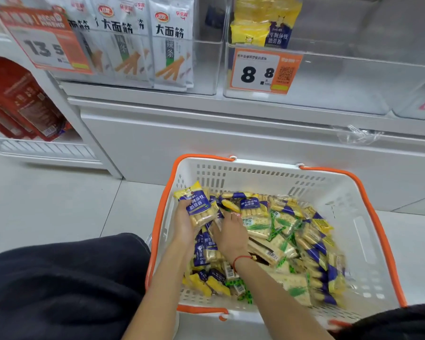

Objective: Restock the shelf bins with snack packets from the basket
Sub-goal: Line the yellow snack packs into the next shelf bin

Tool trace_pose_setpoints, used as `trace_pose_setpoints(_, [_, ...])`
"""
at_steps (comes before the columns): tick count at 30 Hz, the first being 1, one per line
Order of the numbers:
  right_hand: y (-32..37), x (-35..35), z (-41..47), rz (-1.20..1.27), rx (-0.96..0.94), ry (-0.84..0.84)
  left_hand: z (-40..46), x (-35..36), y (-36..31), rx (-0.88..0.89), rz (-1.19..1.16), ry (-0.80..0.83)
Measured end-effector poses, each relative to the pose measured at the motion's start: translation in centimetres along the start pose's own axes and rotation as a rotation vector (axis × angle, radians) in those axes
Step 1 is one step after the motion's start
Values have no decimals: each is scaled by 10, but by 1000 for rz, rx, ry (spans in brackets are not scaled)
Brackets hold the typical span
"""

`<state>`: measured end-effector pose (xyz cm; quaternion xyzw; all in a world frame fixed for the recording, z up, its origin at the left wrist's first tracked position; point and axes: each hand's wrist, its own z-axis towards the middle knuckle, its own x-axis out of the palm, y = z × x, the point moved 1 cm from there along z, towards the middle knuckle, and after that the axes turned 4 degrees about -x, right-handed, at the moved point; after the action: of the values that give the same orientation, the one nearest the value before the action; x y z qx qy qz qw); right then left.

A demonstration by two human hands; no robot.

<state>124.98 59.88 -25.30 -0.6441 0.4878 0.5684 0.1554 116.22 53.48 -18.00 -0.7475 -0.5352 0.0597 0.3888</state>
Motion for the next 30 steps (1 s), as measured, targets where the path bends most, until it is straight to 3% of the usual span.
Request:
trace_pose_setpoints(8, [-12, -43, 12, 449, 172, 271, -10, 0, 0, 10, 27, -22])
trace_pose_setpoints(10, [-30, -67, 7, 524, 194, 266, -11, 0, -1, -6, 70, -18])
trace_pose_setpoints(13, [-47, -117, -7, 598, 145, 101, -16, 5, -2, -21, 127, -17])
trace_pose_setpoints(17, [-33, -166, -22, 678, -142, -191, -24, 14, 0, -57, 125, 12])
trace_pose_setpoints(21, [-10, -157, -40, 197, -482, -380, -35, 30, -11, -78, -18, 89])
trace_pose_setpoints(24, [-10, -136, -49, 127, -574, -487, -39, 35, -19, -52, -102, 118])
trace_pose_setpoints(26, [-10, -132, -50, 305, -500, -398, -42, 32, -21, -24, -101, 124])
trace_pose_setpoints(28, [-3, -135, -51, 649, -336, -143, -43, 31, -18, -13, -69, 129])
trace_pose_setpoints(30, [1, -138, -51, 910, -225, 1, -46, 32, -14, -27, -32, 142])
